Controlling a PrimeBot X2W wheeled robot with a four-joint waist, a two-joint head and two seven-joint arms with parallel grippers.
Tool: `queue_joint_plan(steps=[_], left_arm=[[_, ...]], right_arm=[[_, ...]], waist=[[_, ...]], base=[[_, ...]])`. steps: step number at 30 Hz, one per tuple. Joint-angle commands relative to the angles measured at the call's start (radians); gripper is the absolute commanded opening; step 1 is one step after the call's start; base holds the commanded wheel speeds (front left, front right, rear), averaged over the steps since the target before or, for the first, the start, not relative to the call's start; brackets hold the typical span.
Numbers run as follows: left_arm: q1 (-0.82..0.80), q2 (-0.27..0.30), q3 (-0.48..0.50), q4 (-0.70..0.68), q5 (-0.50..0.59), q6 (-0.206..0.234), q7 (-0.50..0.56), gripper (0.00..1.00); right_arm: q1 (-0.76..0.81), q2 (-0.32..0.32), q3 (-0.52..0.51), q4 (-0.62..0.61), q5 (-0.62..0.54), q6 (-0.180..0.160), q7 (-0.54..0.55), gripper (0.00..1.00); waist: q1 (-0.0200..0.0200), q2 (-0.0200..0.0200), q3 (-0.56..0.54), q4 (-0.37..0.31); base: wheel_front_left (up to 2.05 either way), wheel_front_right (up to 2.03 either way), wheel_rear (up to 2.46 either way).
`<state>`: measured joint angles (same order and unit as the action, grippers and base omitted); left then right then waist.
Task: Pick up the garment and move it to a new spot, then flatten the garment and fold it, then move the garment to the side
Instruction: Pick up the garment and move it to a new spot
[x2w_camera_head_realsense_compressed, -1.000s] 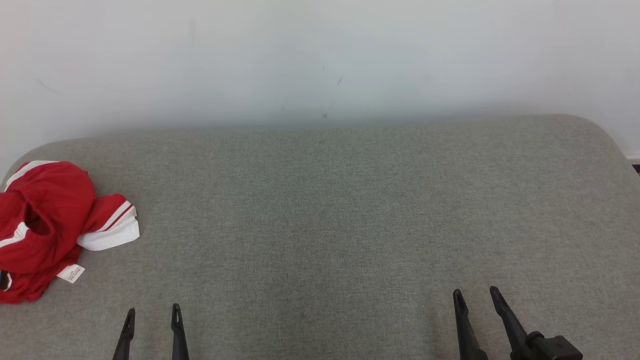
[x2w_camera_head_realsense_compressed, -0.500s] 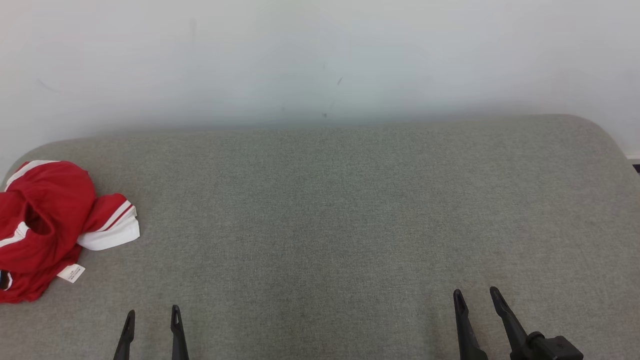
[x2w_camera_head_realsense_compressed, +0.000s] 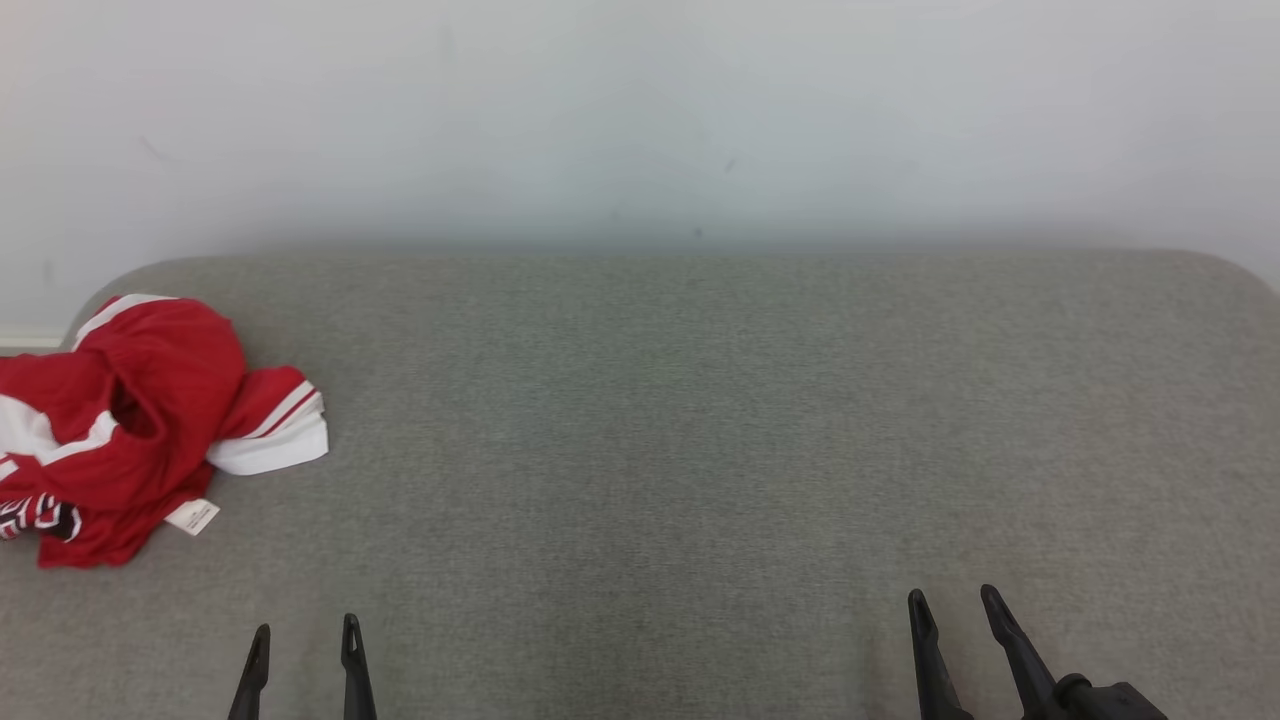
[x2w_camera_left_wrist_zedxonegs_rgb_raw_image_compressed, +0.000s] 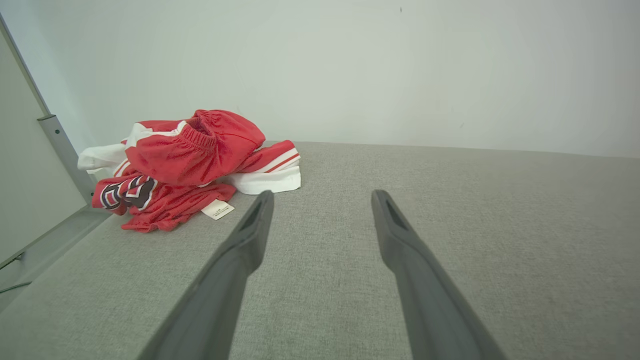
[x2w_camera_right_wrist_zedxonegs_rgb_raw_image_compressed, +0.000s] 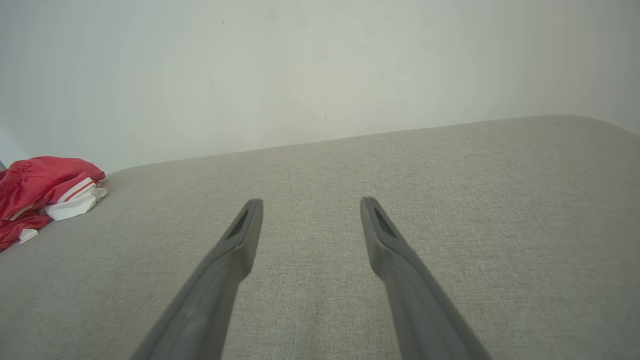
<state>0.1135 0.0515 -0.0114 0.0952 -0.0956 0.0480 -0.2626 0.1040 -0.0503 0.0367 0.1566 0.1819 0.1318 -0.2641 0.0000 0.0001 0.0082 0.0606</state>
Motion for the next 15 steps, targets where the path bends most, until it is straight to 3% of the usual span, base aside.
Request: queue_joint_plan(steps=[1, 15], left_arm=[[0.009, -0.002, 0.003, 0.005, 0.002, -0.002, -0.004, 1.0], [0.033, -0.002, 0.015, 0.01, 0.008, -0.011, -0.004, 1.0]], right_arm=[[0.01, 0.0, -0.001, 0.0, 0.006, -0.002, -0.001, 1.0], [0.028, 0.0, 0.007, 0.007, 0.013, -0.002, -0.001, 1.0]], waist=[[0.0, -0.0001, -0.002, 0.043], [0.0, -0.0001, -0.014, 0.215]], base=[[0.0, 0.0, 0.0], [0.0, 0.0, 0.0]])
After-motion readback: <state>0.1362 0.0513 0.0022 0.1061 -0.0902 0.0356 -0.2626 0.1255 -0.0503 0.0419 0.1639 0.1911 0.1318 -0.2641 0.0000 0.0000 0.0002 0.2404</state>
